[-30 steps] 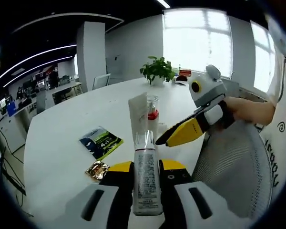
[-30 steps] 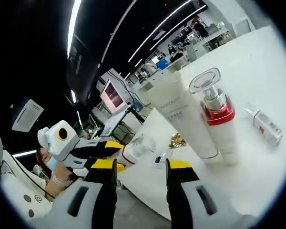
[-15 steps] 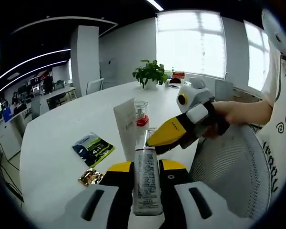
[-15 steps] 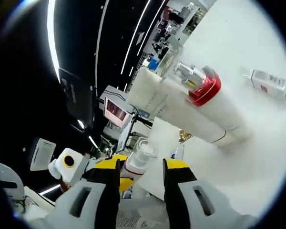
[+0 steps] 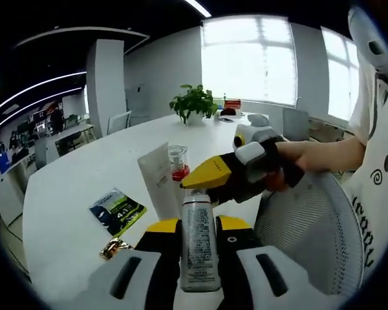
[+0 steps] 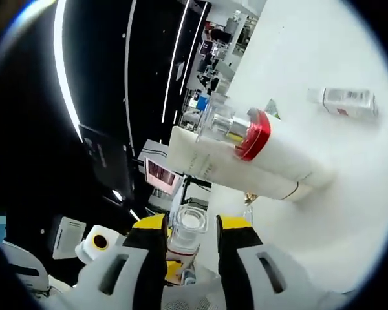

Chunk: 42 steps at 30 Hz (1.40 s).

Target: Arrange the skincare products in the storage area until every visible bottle or jar stands upright without overlapping.

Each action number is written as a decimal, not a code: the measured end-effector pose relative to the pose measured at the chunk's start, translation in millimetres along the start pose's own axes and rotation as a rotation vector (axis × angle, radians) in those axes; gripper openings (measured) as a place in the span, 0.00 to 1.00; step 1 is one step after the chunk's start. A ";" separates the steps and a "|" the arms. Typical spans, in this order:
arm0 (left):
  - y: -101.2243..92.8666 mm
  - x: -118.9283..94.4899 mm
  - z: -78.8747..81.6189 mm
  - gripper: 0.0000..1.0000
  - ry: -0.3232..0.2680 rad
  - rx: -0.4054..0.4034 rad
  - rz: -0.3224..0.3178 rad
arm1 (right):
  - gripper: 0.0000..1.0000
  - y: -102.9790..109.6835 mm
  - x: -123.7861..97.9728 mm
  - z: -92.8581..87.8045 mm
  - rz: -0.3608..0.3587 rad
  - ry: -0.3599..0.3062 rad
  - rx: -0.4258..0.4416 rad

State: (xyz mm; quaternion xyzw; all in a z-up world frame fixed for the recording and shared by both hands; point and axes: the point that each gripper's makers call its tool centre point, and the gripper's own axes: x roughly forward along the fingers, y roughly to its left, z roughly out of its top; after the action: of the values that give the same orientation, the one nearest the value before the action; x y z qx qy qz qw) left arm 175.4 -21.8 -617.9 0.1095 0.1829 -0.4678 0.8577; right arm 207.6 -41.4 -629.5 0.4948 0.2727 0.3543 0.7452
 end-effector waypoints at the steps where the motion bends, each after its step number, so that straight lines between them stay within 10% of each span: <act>1: 1.3 0.7 -1.3 0.17 0.006 0.003 0.001 | 0.23 -0.5 -0.1 0.6 -0.003 -0.003 0.002; 27: 9.1 50.8 -27.9 0.17 0.228 0.187 0.013 | 0.19 2.0 -8.0 19.1 -0.164 -0.027 -0.520; 42: 11.2 76.7 -39.0 0.17 0.259 0.144 -0.006 | 0.19 -1.4 -5.1 21.9 -0.258 0.028 -0.866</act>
State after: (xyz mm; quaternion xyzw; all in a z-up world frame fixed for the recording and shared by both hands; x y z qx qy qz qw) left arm 214.7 -60.3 -685.1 0.2297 0.2584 -0.4640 0.8155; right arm 221.4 -57.8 -622.6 0.0945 0.1686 0.3467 0.9179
